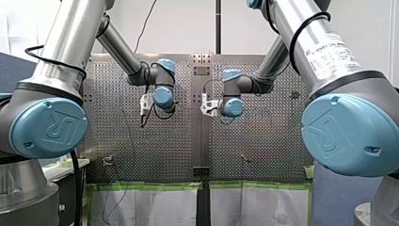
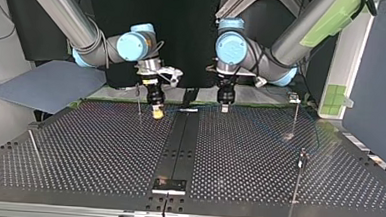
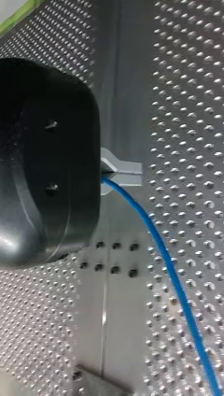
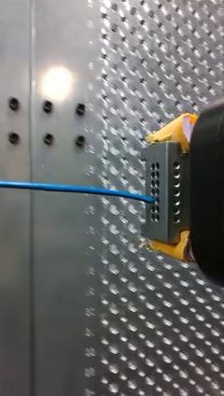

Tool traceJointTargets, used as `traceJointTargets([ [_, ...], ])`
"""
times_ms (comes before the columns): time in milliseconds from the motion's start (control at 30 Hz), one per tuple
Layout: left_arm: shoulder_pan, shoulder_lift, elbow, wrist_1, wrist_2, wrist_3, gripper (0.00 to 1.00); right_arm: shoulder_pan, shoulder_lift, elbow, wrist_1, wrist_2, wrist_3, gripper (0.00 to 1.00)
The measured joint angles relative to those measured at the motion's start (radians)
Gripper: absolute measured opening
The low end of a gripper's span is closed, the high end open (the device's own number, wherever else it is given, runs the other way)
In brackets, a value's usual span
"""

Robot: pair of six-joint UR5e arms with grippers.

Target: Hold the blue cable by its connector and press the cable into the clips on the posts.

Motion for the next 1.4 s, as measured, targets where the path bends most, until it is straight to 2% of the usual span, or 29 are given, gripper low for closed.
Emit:
traceJointTargets([
  [100, -0.011, -0.003, -0.011, 0.025, 0.0, -0.008, 0.0, -0.007, 0.0, 0.028, -0.028, 0.004, -0.001, 0.0],
  [200, -0.02, -0.013, -0.015, 0.038, 0.002, -0.011, 0.0, -0.016, 0.0, 0.055, -0.055, 0.005, 0.007, 0.0],
  [400, -0.056, -0.066, -0.012, 0.091, 0.0, -0.022, 0.0, -0.031, 0.001, 0.115, -0.115, 0.011, 0.016, 0.0],
  [633, -0.123, -0.129, 0.02, 0.137, -0.029, -0.055, 0.0, -0.043, 0.006, 0.187, -0.187, 0.059, 0.011, 0.0],
  [833, -0.161, -0.166, 0.039, 0.153, -0.033, -0.062, 0.0, -0.051, 0.046, 0.243, -0.243, 0.096, 0.012, 0.0],
  [967, -0.177, -0.203, 0.07, 0.166, -0.035, -0.06, 0.0, -0.058, 0.084, 0.282, -0.278, 0.101, 0.016, 0.0],
  [1200, -0.196, -0.266, 0.099, 0.191, -0.037, -0.065, 0.0, -0.077, 0.148, 0.346, -0.295, 0.108, 0.025, 0.0],
  [1300, -0.197, -0.287, 0.101, 0.202, -0.033, -0.065, 0.0, -0.1, 0.169, 0.375, -0.287, 0.102, 0.025, 0.0],
  [1400, -0.198, -0.302, 0.102, 0.208, -0.031, -0.063, 0.0, -0.131, 0.178, 0.408, -0.269, 0.094, 0.018, 0.0],
])
